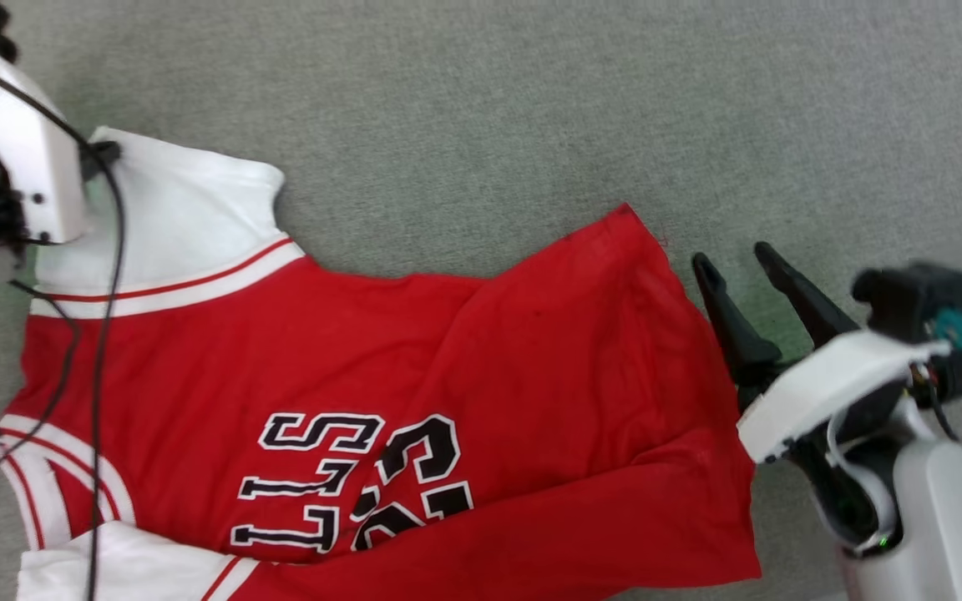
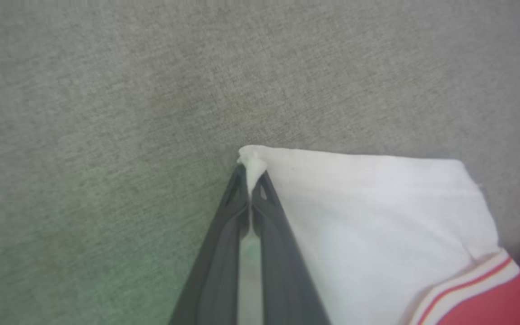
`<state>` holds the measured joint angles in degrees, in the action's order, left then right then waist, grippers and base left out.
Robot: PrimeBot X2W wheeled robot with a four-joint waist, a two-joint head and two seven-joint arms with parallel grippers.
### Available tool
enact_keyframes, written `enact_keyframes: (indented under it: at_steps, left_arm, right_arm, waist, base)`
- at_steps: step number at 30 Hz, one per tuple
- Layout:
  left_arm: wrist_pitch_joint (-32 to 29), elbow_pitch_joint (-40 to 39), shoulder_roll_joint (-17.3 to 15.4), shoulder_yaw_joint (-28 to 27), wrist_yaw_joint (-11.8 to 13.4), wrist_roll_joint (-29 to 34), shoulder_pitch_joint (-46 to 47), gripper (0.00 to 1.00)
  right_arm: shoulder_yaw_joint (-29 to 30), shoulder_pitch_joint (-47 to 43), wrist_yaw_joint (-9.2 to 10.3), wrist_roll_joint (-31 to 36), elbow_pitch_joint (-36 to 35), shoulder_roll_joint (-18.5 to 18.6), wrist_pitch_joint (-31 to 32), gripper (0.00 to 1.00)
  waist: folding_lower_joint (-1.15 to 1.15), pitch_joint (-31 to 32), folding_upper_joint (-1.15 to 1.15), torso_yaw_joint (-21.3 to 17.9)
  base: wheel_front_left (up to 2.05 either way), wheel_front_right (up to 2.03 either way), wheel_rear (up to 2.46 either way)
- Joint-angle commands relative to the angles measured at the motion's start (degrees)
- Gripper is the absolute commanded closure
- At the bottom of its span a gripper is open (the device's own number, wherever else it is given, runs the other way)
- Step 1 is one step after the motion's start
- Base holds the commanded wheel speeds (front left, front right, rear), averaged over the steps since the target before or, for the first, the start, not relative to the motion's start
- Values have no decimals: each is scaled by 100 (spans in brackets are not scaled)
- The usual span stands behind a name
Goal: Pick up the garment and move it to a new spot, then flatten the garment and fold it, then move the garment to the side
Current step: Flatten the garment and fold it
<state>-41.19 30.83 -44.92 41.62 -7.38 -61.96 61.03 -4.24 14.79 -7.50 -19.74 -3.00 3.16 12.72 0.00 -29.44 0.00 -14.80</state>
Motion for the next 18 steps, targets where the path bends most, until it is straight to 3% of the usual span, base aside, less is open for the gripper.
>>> enact_keyframes:
  at_steps: [1,8,18]
  left_arm:
    - [102,8,154,66,-10,36,-14,100]
    - [531,-234,469,171,-14,106,76,100]
    - [841,-689,585,376,-15,-1,161,100]
  right_arm:
    - [-55,278,2,-129,78,189,491,0]
    - [-288,1099,2,-583,232,928,2390,0]
    - [-768,1875,2,-834,885,1387,3810,0]
  waist:
    - [0,169,0,151]
    - [0,545,0,671]
    - [0,507,0,1157]
  base:
    - [0,0,0]
    - [0,0,0]
    - [0,0,0]
